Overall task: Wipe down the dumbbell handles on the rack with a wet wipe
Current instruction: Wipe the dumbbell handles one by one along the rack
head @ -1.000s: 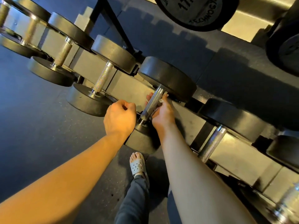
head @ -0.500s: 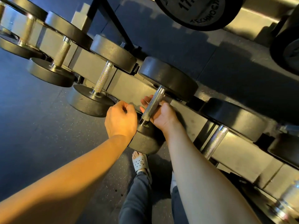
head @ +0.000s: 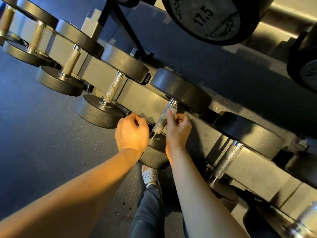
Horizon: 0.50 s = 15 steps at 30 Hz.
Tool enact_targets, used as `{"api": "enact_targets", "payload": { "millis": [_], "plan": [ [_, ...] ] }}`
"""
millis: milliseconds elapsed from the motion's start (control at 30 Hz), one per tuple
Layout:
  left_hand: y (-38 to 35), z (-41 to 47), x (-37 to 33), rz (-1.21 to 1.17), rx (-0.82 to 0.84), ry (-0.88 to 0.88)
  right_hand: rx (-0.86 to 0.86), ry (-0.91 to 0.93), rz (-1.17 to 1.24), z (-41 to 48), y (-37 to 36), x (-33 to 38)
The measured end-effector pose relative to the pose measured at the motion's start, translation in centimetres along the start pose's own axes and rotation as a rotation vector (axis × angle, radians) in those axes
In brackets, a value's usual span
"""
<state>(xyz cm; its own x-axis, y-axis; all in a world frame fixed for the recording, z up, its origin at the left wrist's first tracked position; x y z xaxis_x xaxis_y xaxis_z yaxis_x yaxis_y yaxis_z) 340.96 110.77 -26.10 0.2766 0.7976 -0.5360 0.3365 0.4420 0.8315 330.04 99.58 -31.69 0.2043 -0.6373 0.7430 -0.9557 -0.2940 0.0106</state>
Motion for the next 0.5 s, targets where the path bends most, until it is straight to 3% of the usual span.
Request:
{"api": "enact_targets", "payload": {
  "millis": [167, 200, 333, 500],
  "plan": [
    [-0.2, 0.2, 0.4, 0.020, -0.006, 0.021, 0.285, 0.077, -0.582, -0.3, -0.1, -0.7],
    [-0.2, 0.2, 0.4, 0.017, -0.003, 0.018, 0.272, 0.084, -0.575, -0.3, 0.2, 0.0],
    [-0.2, 0.3, 0.5, 0.020, 0.004, 0.020, -0.045, 0.023, -0.165, 1.3, 1.3, 1.4],
    [-0.2, 0.2, 0.3, 0.018, 0.014, 0.014, 0.251, 0.001, -0.568, -1.5, 0.1, -1.8]
  ]
}}
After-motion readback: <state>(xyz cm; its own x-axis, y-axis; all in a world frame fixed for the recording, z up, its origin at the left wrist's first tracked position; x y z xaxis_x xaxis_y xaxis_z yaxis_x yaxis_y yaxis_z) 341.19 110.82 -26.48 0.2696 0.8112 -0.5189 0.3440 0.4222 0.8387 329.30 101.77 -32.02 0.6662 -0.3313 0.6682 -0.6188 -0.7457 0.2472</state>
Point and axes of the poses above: each hand's wrist, its own z-axis towards the middle knuckle, its own y-axis out of the back of the hand, x = y × z, the point moved 5 cm from there along z, towards the middle knuckle, and after that the axes turned 9 degrees about -y, right-handed, at the moved point
